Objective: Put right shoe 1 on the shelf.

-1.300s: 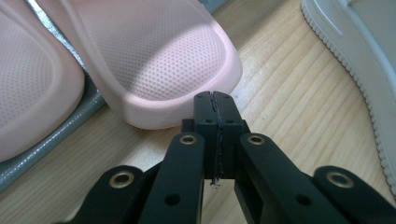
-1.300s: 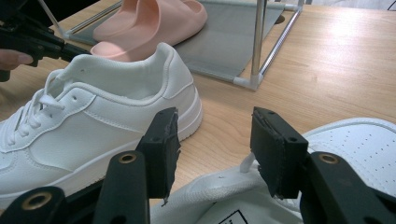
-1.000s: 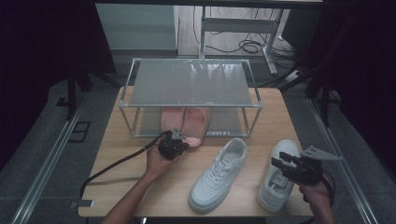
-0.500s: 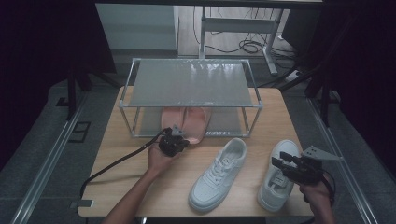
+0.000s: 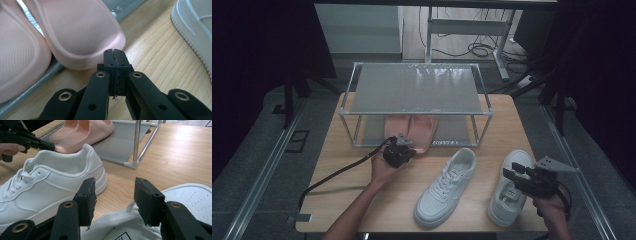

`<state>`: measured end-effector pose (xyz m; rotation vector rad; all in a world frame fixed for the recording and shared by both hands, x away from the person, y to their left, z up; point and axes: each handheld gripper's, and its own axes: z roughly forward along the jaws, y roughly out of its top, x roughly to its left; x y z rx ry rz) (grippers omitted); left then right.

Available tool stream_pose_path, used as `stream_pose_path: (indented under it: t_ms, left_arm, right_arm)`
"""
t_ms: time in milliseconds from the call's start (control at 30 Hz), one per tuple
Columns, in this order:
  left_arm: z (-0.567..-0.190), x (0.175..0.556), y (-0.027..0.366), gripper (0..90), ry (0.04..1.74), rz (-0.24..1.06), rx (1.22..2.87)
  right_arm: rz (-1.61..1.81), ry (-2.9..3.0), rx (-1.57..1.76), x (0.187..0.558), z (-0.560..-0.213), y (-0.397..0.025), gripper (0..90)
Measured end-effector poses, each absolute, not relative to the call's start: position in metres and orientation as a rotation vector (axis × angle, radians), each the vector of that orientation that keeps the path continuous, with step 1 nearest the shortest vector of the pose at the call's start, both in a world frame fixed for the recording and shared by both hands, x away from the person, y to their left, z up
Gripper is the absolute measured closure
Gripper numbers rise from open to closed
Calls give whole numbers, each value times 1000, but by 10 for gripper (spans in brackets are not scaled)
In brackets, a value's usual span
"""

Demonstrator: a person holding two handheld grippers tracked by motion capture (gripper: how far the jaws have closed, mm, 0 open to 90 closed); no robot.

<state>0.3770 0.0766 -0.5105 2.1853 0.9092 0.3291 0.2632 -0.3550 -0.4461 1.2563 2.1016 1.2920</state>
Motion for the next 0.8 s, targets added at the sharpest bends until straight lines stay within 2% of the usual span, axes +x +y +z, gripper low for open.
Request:
stream_pose_path:
  t_ms: [233, 800]
  left_arm:
    - [-509, 382, 65, 899, 893, 346, 2218]
    - [-512, 399, 65, 900, 948, 338, 2180]
  right_arm:
    - [1290, 2101, 1260, 264, -447, -356, 520]
    - [1297, 2091, 1261, 263, -446, -358, 520]
